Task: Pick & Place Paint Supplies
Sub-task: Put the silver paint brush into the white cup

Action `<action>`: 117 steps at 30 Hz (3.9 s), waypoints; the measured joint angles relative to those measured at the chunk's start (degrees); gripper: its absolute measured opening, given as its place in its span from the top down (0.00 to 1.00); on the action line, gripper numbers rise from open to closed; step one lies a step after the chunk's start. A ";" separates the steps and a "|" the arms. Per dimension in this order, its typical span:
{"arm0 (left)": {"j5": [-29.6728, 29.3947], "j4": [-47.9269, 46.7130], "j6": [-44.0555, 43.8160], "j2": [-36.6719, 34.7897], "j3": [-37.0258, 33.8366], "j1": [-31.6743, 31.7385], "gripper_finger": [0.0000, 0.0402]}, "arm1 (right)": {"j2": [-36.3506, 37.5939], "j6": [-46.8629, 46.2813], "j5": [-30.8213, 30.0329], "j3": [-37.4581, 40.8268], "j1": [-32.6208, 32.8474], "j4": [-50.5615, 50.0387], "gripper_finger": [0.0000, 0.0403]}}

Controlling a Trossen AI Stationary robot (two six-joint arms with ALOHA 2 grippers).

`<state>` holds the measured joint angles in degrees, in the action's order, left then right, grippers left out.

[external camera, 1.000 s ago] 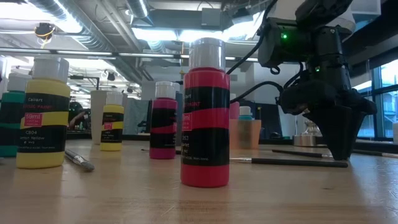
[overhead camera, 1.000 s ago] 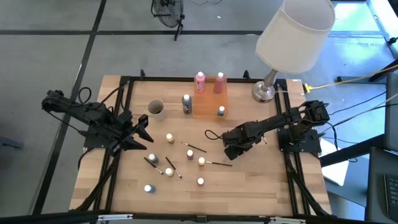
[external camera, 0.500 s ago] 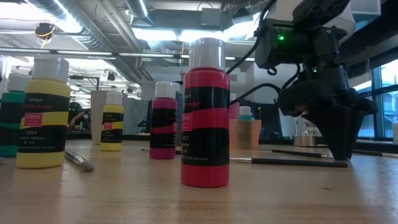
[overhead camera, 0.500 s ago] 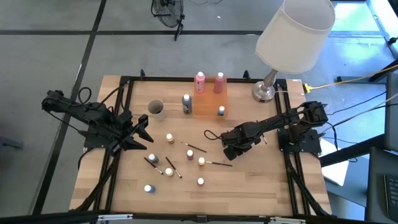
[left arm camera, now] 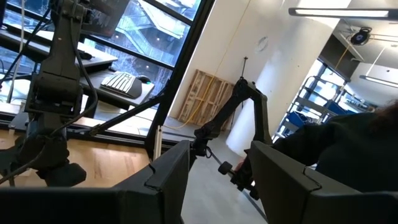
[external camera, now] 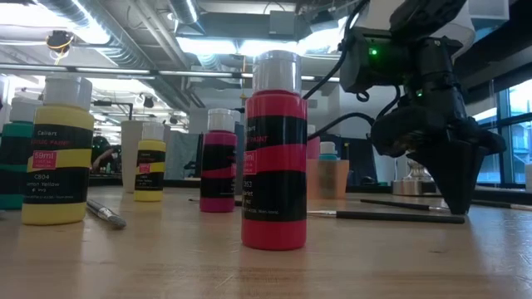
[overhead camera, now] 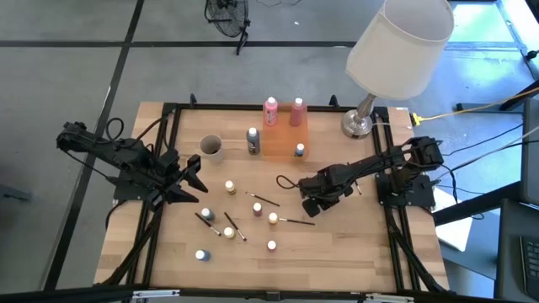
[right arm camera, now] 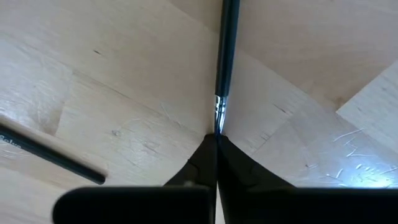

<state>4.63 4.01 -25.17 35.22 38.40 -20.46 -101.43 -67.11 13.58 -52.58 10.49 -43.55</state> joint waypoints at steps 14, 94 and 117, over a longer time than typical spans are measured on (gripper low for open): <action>-2.13 0.12 0.94 -0.06 -0.01 0.01 0.59 | 0.90 3.49 -4.17 -3.58 -0.20 -3.39 1.00; -72.80 -36.57 93.17 29.96 43.78 -13.08 0.59 | 0.47 25.66 -3.84 -57.24 -3.89 11.79 1.00; -71.50 -37.25 104.47 34.73 45.15 -11.19 0.59 | -1.60 23.58 -0.85 -57.18 -4.18 14.38 1.00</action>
<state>-66.87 -33.24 79.30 69.95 83.55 -31.65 -103.02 -43.53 12.73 -109.75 6.31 -29.17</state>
